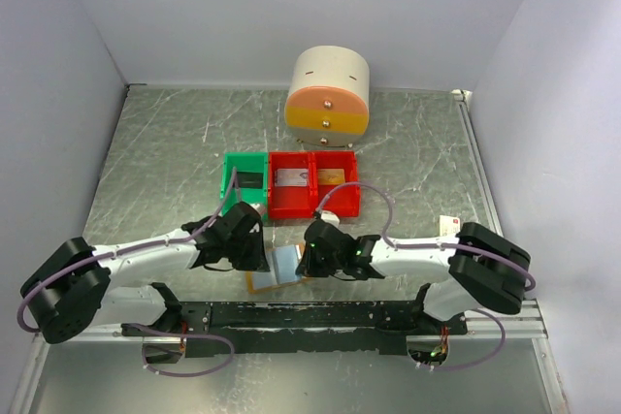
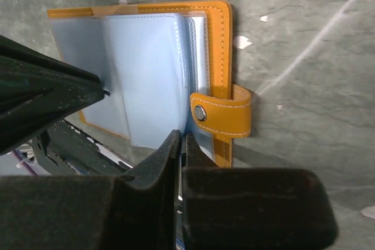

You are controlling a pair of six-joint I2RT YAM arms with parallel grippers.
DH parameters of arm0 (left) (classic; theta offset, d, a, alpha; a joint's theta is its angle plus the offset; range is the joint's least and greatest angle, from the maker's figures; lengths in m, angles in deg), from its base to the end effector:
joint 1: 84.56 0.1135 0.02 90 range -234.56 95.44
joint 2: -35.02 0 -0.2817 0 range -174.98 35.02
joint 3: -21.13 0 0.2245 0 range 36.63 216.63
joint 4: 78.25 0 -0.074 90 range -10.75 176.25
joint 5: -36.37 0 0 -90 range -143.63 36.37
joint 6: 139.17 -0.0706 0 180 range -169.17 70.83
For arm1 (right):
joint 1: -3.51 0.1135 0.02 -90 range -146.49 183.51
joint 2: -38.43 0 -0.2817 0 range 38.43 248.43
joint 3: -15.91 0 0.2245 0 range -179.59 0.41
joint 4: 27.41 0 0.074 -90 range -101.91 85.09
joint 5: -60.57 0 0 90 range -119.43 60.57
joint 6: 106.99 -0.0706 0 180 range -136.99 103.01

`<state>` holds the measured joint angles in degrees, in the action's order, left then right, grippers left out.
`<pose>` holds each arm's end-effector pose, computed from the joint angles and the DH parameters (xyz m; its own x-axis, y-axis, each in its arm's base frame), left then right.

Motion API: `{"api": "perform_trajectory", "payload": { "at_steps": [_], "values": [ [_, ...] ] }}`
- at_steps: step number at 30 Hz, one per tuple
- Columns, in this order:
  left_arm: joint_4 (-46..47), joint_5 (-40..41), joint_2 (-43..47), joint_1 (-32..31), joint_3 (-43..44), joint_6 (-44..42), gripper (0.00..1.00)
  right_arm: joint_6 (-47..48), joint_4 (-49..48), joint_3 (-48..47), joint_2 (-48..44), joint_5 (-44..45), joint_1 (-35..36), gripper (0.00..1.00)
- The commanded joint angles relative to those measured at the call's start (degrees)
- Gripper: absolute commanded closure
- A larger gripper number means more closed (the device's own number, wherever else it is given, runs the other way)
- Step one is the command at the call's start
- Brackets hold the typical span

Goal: Take the credit cards out of the card holder

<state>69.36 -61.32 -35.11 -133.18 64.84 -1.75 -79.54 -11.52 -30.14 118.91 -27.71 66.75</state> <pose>0.1250 -0.1562 0.1554 -0.9639 -0.0098 -0.2661 0.1177 0.8807 -0.4588 0.1149 0.2231 0.1531 -0.9441 0.0978 -0.3148 -0.0999 0.8252 0.5560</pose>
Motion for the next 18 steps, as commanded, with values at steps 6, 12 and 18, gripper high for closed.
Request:
{"api": "perform_trajectory", "payload": {
  "at_steps": [6, 12, 18],
  "values": [
    [1.8, 1.3, -2.7, -0.9, 2.4, -0.6, 0.79, 0.4, 13.1, -10.9, 7.0, 8.7, 5.5, 1.0],
    [-3.2, 7.4, 2.3, -0.9, 3.9, -0.5, 0.75, 0.4, 15.4, -9.7, -0.3, 14.2, 4.8, 0.65],
    [-13.7, 18.5, 10.7, -0.9, 8.7, 0.0, 0.5, 6.3, 25.0, -11.7, -9.0, 20.8, -2.7, 0.38]
  ]
}}
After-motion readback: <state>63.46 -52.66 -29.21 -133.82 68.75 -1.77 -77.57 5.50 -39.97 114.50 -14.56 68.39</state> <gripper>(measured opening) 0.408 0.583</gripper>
